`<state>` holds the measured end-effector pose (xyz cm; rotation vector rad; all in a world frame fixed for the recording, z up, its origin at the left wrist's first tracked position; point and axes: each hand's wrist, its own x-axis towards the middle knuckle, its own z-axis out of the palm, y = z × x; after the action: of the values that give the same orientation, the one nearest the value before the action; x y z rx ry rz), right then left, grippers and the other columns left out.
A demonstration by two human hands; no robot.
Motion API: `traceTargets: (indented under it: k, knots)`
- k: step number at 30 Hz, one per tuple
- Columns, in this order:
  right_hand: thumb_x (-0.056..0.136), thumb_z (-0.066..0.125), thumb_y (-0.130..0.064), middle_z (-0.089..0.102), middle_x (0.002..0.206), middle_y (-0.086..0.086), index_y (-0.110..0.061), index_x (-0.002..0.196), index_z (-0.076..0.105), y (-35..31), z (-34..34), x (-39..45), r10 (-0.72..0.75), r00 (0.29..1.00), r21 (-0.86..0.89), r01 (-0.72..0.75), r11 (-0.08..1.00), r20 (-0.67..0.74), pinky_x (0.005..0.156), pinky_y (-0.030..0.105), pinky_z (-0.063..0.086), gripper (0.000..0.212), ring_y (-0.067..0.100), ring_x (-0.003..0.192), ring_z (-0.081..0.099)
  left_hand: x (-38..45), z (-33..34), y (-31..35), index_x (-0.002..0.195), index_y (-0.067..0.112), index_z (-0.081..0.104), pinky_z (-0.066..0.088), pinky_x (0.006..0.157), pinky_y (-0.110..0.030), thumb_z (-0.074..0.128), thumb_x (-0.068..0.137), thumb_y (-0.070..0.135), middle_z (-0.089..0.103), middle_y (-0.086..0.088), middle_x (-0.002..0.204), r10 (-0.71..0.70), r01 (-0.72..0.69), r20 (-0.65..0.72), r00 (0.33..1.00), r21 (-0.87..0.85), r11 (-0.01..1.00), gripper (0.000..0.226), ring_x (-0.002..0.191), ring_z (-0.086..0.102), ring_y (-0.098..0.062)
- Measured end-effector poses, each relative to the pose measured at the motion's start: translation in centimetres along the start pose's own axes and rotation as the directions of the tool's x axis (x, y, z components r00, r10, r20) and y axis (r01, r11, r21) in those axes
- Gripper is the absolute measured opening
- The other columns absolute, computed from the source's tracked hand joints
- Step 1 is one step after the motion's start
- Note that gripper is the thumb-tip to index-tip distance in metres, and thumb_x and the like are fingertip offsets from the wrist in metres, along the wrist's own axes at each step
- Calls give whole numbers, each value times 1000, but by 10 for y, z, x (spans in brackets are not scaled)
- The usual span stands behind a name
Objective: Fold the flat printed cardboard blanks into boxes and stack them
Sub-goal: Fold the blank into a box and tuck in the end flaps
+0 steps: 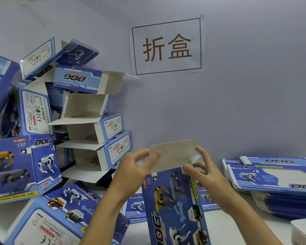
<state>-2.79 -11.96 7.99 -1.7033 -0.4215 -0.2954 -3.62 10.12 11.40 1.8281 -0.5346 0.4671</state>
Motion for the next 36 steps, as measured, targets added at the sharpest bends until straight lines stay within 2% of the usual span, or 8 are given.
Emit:
traceTargets:
  k: [4, 9, 12, 14, 16, 19, 28, 36]
  knots:
    - [82, 63, -65, 70, 116, 3, -49, 126, 46, -12, -2, -2, 33, 999, 57, -35, 998, 39, 83, 40, 55, 50, 13, 103, 69, -1, -10, 8, 101, 32, 78, 53, 87, -42, 43, 83, 68, 76, -1, 106, -166, 134, -49, 985, -397, 908, 54, 99, 71, -26]
    - [107, 36, -12, 54, 116, 10, 4, 134, 51, 0, -6, 4, 65, 957, 65, -87, 994, 283, 76, 18, 48, 34, -2, 65, 66, 5, -17, 1, 106, 18, 74, 60, 77, -47, 57, 76, 53, 76, -10, 106, -268, 218, -17, 963, -533, 818, 49, 96, 72, -32]
    - [95, 55, -43, 56, 123, 34, 10, 128, 51, -17, 6, 6, 149, 922, -88, -125, 988, 358, 103, 54, 41, 63, 33, 104, 68, 4, -20, -4, 90, 21, 78, 61, 64, -36, 65, 78, 38, 76, -11, 88, -264, 276, 90, 960, -450, 850, 25, 77, 74, -25]
    - [60, 62, -88, 56, 127, 33, 0, 132, 53, -23, 8, 10, 215, 922, -112, -189, 976, 322, 101, 56, 43, 114, 50, 118, 55, 5, -21, -9, 102, 12, 74, 59, 58, -30, 65, 83, 26, 76, -11, 82, -270, 285, 93, 958, -368, 885, 25, 67, 73, -21]
    - [50, 54, -98, 66, 124, 19, -21, 122, 68, -24, -1, 4, 206, 915, 9, -223, 975, 347, 82, 43, 54, 106, 37, 105, 63, 7, -22, -10, 105, 8, 72, 58, 54, -28, 61, 90, 17, 76, -10, 80, -280, 294, 93, 956, -356, 887, 20, 65, 73, -19]
    - [74, 55, -76, 70, 116, 17, -23, 108, 74, -22, -8, 5, 179, 959, 173, -218, 960, 218, 66, 36, 53, 66, 31, 84, 65, 7, -17, -7, 85, 21, 81, 59, 57, -30, 62, 79, 22, 77, -8, 80, -235, 285, 176, 956, -366, 886, 20, 67, 74, -18]
    - [83, 69, -19, 73, 107, 20, -15, 106, 76, -39, -14, 3, 71, 996, 226, -80, 971, 47, 92, 62, 50, 24, 47, 104, 65, 6, -6, 0, 116, 15, 65, 61, 63, -34, 71, 77, 22, 75, -14, 101, -143, 255, 295, 945, -388, 886, 40, 89, 74, -30]
    - [90, 63, -1, 73, 97, 27, -14, 96, 79, -42, -9, 2, 58, 997, 234, -67, 970, 47, 84, 54, 53, 21, 40, 83, 68, 6, -6, 1, 102, 27, 76, 63, 70, -41, 77, 74, 15, 73, -15, 105, -94, 192, 265, 960, -374, 907, 30, 95, 72, -37]
